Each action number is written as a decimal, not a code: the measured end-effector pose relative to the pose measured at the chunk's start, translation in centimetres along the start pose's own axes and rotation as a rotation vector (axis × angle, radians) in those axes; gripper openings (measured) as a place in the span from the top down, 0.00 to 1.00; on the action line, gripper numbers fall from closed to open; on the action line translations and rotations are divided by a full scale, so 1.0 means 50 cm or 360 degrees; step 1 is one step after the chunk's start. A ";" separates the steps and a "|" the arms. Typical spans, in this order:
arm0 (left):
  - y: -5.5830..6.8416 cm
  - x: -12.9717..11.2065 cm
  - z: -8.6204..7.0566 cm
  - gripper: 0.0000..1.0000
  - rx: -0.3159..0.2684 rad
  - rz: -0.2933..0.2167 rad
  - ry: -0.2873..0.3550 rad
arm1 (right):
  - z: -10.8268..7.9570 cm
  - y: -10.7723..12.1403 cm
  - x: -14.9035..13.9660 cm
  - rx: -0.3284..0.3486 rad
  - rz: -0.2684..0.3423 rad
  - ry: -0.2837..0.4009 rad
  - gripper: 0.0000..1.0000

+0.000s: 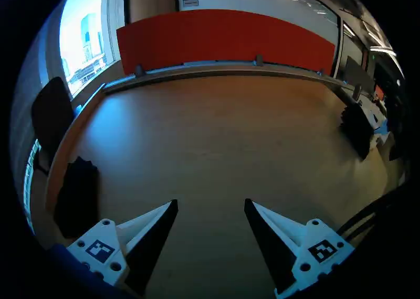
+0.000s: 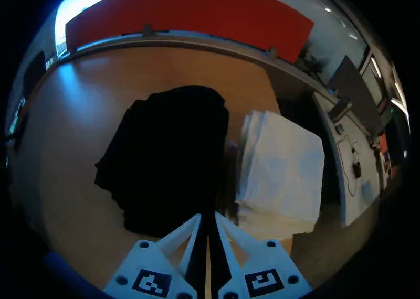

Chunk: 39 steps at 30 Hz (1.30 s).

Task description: Fold towel

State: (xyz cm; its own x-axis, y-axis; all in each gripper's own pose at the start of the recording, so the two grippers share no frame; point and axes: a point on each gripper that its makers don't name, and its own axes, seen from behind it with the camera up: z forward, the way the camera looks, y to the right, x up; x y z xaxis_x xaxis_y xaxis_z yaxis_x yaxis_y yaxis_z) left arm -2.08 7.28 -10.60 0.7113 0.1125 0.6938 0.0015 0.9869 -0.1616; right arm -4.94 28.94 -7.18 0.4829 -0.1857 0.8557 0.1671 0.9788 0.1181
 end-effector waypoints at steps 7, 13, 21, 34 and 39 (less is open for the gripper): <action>-0.002 -0.001 -0.002 0.06 0.0007 -0.0002 -0.0002 | 0.021 -0.003 -0.017 -0.0011 0.0033 -0.0036 0.94; -0.001 0.000 -0.002 0.06 0.0010 0.0007 -0.0003 | 0.031 -0.003 -0.021 -0.0032 0.0054 -0.0037 0.95; -0.003 -0.002 -0.004 0.06 0.0011 0.0012 -0.0005 | 0.036 0.001 -0.018 -0.0052 0.0105 -0.0028 0.95; -0.010 0.003 -0.006 0.06 0.0010 0.0010 0.0004 | 0.015 -0.006 -0.011 -0.0086 0.0122 0.0050 0.90; -0.010 0.007 -0.006 0.06 0.0006 0.0011 0.0011 | 0.005 -0.003 -0.010 -0.0115 0.0131 0.0076 0.87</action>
State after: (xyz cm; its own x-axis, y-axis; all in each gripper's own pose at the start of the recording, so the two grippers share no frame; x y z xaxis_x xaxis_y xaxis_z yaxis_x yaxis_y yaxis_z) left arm -1.65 6.79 -10.50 0.7161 0.1188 0.6878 -0.0062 0.9864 -0.1640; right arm -5.44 28.89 -7.47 0.5379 -0.1104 0.8358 0.1858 0.9825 0.0103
